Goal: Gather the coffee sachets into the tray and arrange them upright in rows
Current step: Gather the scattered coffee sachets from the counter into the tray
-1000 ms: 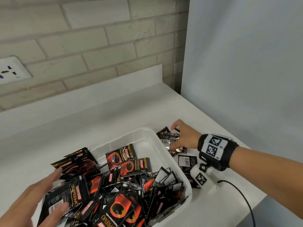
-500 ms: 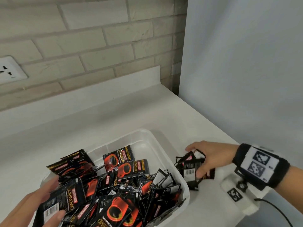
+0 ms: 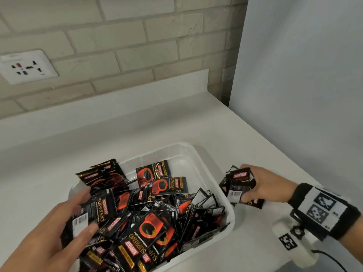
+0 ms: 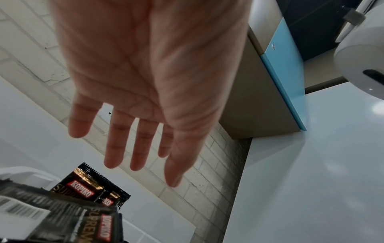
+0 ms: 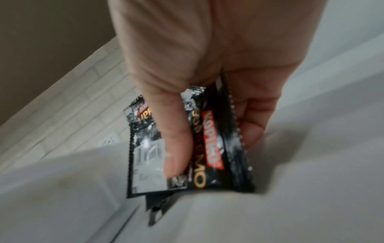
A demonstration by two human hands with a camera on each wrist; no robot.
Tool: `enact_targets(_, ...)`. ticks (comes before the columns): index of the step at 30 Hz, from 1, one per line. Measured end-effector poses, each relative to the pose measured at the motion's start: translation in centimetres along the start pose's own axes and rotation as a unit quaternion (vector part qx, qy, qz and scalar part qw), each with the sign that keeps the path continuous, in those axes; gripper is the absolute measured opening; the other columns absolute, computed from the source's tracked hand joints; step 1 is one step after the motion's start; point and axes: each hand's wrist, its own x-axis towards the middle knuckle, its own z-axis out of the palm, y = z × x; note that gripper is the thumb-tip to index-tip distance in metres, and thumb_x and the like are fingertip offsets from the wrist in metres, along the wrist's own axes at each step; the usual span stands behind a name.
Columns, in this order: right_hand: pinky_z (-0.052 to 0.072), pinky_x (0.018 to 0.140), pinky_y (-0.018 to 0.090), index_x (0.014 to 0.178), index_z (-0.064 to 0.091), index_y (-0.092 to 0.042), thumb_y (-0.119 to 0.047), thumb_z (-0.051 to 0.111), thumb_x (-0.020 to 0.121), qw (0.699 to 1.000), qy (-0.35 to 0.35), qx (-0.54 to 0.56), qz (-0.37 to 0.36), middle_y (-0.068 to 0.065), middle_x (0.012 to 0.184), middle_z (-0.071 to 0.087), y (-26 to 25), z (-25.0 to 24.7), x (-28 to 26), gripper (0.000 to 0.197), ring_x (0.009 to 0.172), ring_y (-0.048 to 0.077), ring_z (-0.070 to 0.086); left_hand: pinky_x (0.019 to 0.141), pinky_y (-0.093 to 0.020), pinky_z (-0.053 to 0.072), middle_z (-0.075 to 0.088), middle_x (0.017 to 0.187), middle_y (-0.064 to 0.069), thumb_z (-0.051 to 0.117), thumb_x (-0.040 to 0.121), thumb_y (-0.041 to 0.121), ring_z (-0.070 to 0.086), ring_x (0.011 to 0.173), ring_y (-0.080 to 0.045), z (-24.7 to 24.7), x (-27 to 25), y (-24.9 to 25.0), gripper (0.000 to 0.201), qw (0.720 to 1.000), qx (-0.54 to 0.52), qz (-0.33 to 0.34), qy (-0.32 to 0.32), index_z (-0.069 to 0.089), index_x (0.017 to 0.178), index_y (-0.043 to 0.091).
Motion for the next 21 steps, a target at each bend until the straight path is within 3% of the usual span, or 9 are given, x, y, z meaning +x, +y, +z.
enact_targets(1, 0.044, 0.058, 0.011, 0.085, 0.053, -0.013, 0.007, 0.077, 0.065, 0.999, 0.023, 0.031, 0.002, -0.003, 0.077, 0.062, 0.0, -0.3, -0.1, 0.036, 0.062, -0.004, 0.057, 0.097, -0.015, 0.036, 0.051, 0.126, 0.029, 0.065, 0.056, 0.070, 0.049, 0.114, 0.007, 0.1, -0.5, 5.0, 0.087, 1.000, 0.005, 0.004, -0.029, 0.042, 0.134, 0.039)
enact_targets(2, 0.046, 0.056, 0.011, 0.086, 0.054, -0.010, 0.010, 0.075, 0.066, 0.997, 0.047, 0.058, 0.002, -0.001, 0.076, 0.063, 0.0, -0.7, -0.3, 0.035, 0.062, -0.002, 0.059, 0.090, -0.008, 0.038, 0.051, 0.121, 0.036, 0.059, 0.062, 0.070, 0.049, 0.108, 0.015, 0.8, -1.0, 8.1, 0.075, 0.999, 0.038, -0.012, 0.011, 0.041, 0.131, 0.047)
enact_targets(6, 0.047, 0.051, 0.013, 0.087, 0.059, -0.006, 0.014, 0.073, 0.066, 0.987, 0.105, 0.115, -0.029, -0.003, 0.066, 0.066, -1.7, -1.8, -1.3, 0.032, 0.060, 0.007, 0.062, 0.071, -0.002, 0.042, 0.051, 0.120, 0.037, 0.045, 0.062, 0.086, 0.050, 0.108, 0.013, 1.1, -3.0, 10.3, 0.074, 0.998, 0.034, 0.026, 0.049, 0.037, 0.129, 0.057)
enact_targets(9, 0.048, 0.048, 0.014, 0.080, 0.056, -0.004, 0.015, 0.073, 0.065, 0.987, 0.087, 0.118, -0.067, -0.003, 0.058, 0.064, -3.8, -1.9, -1.9, 0.030, 0.051, 0.007, 0.060, 0.076, -0.001, 0.039, 0.051, 0.118, 0.040, 0.047, 0.064, 0.082, 0.048, 0.106, 0.017, 1.3, -2.7, 11.1, 0.065, 0.998, 0.019, 0.037, 0.047, 0.037, 0.125, 0.062)
enact_targets(12, 0.050, 0.052, 0.019, 0.074, 0.054, -0.011, 0.012, 0.075, 0.065, 0.987, 0.067, 0.095, -0.108, -0.007, 0.054, 0.063, -6.1, -1.6, -2.4, 0.032, 0.050, 0.008, 0.058, 0.081, 0.004, 0.034, 0.050, 0.116, 0.043, 0.066, 0.076, 0.044, 0.047, 0.106, 0.019, 1.9, -3.0, 12.2, 0.060, 0.997, 0.033, 0.064, 0.041, 0.034, 0.122, 0.067)
enact_targets(14, 0.050, 0.055, 0.020, 0.069, 0.052, -0.016, 0.008, 0.077, 0.063, 0.985, 0.057, 0.077, -0.146, -0.008, 0.058, 0.063, -7.8, -1.4, -2.9, 0.035, 0.052, 0.007, 0.057, 0.087, -0.002, 0.036, 0.050, 0.114, 0.043, 0.064, 0.070, 0.035, 0.048, 0.108, 0.016, 2.1, -3.0, 13.3, 0.067, 0.995, 0.047, 0.076, 0.048, 0.034, 0.119, 0.070)
enact_targets(16, 0.042, 0.056, 0.010, 0.063, 0.048, -0.023, 0.003, 0.080, 0.062, 0.981, 0.035, 0.033, -0.189, -0.015, 0.059, 0.060, -9.9, -1.1, -3.3, 0.041, 0.054, 0.000, 0.053, 0.091, -0.015, 0.040, 0.051, 0.117, 0.041, 0.064, 0.070, 0.055, 0.048, 0.111, 0.015, 2.3, -3.1, 15.4, 0.058, 0.994, 0.023, 0.097, 0.042, 0.036, 0.118, 0.070)
enact_targets(18, 0.037, 0.057, 0.007, 0.063, 0.046, -0.031, -0.001, 0.081, 0.062, 0.975, -0.004, -0.016, -0.221, -0.024, 0.060, 0.057, -12.3, -0.3, -3.3, 0.046, 0.057, -0.003, 0.053, 0.090, -0.018, 0.040, 0.049, 0.123, 0.039, 0.059, 0.057, 0.080, 0.044, 0.116, 0.016, 2.5, -2.9, 17.8, 0.069, 0.994, -0.008, 0.111, 0.023, 0.034, 0.120, 0.070)
enact_targets(21, 0.038, 0.058, 0.009, 0.065, 0.043, -0.037, -0.006, 0.081, 0.064, 0.960, -0.058, -0.081, -0.260, -0.026, 0.062, 0.055, -14.9, 1.8, -2.2, 0.048, 0.061, -0.006, 0.051, 0.093, -0.018, 0.038, 0.039, 0.129, 0.042, 0.060, 0.044, 0.085, 0.037, 0.121, 0.017, 3.4, -1.6, 20.6, 0.090, 0.991, -0.057, 0.116, -0.038, 0.022, 0.124, 0.071)
